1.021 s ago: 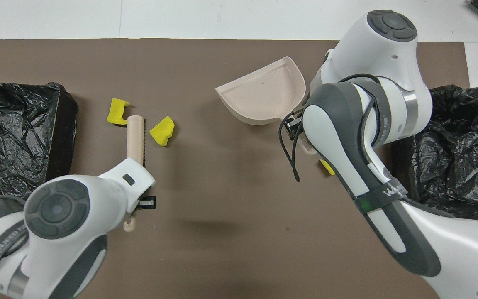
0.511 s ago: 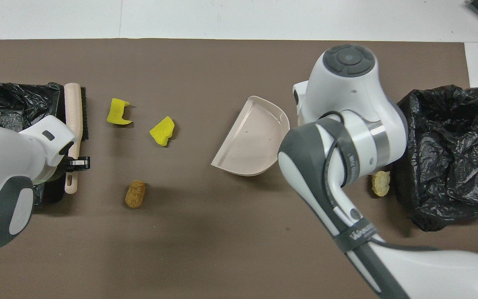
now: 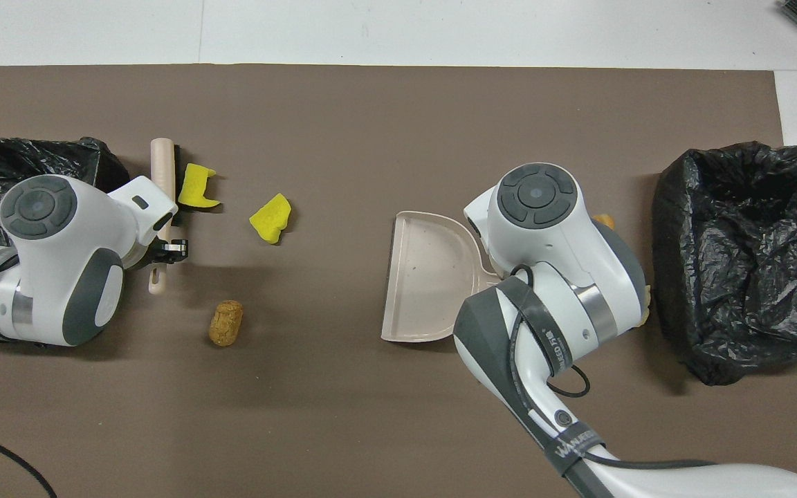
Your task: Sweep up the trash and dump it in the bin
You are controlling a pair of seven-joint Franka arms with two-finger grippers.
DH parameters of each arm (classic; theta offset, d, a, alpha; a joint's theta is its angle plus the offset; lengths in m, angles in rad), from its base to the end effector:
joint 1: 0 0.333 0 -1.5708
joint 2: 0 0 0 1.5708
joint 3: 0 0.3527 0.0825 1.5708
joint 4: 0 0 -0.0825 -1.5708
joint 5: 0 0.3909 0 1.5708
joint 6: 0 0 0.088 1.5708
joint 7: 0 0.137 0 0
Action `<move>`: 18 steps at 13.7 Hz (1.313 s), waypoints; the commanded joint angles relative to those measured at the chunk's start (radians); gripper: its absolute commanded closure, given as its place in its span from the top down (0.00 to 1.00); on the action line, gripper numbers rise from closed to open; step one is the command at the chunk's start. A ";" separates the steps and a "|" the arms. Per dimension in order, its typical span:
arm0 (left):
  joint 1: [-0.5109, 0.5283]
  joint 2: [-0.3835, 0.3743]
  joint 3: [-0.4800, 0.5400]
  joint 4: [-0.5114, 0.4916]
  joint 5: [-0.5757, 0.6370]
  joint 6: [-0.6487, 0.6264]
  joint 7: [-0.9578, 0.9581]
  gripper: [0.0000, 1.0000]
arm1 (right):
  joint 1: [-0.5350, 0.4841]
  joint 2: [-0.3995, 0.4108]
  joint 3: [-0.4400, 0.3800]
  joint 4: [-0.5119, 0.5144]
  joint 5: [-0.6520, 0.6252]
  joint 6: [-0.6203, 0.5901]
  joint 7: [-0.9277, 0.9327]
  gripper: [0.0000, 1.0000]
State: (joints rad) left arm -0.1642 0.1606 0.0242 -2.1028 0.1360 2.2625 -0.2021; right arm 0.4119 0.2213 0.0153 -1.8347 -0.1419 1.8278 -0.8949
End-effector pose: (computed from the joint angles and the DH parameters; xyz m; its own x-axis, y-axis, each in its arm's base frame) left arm 0.5748 -0.0745 0.3452 0.9995 -0.0260 0.0161 -0.0241 -0.9940 -0.1071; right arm 0.5503 0.2329 0.3972 0.1778 0.9549 -0.2378 0.9731 -0.2066 -0.1020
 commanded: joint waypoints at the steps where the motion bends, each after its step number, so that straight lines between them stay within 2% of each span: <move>1: -0.004 -0.001 -0.009 0.003 0.019 -0.009 0.007 0.00 | -0.004 -0.030 0.006 -0.038 -0.025 0.039 -0.027 0.00; 3: -0.047 -0.015 -0.018 -0.023 0.019 -0.012 0.012 0.00 | -0.008 -0.027 0.006 -0.040 -0.025 0.059 -0.030 0.00; 6: -0.162 -0.032 -0.021 -0.042 -0.010 -0.020 0.010 0.00 | -0.005 -0.028 0.006 -0.041 -0.024 0.057 -0.030 0.00; 9: -0.285 -0.079 -0.021 -0.097 -0.039 -0.029 0.009 0.00 | 0.001 -0.030 0.006 -0.041 -0.022 0.057 -0.025 0.00; 11: -0.357 -0.092 -0.020 -0.077 -0.045 -0.134 -0.017 0.00 | 0.001 -0.030 0.006 -0.041 -0.021 0.053 -0.024 0.00; 13: -0.374 -0.092 -0.020 -0.033 -0.047 -0.198 -0.066 0.00 | 0.001 -0.033 0.006 -0.044 -0.019 0.051 -0.019 0.00; 18: -0.353 -0.185 -0.006 -0.022 -0.047 -0.317 -0.267 0.00 | 0.001 -0.033 0.006 -0.044 -0.012 0.053 -0.019 0.00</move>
State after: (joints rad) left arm -0.5272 0.0301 0.0115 -2.1207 0.0992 2.0055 -0.3999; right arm 0.4173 0.2189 0.0167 -1.8477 -0.1471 1.8638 -0.8962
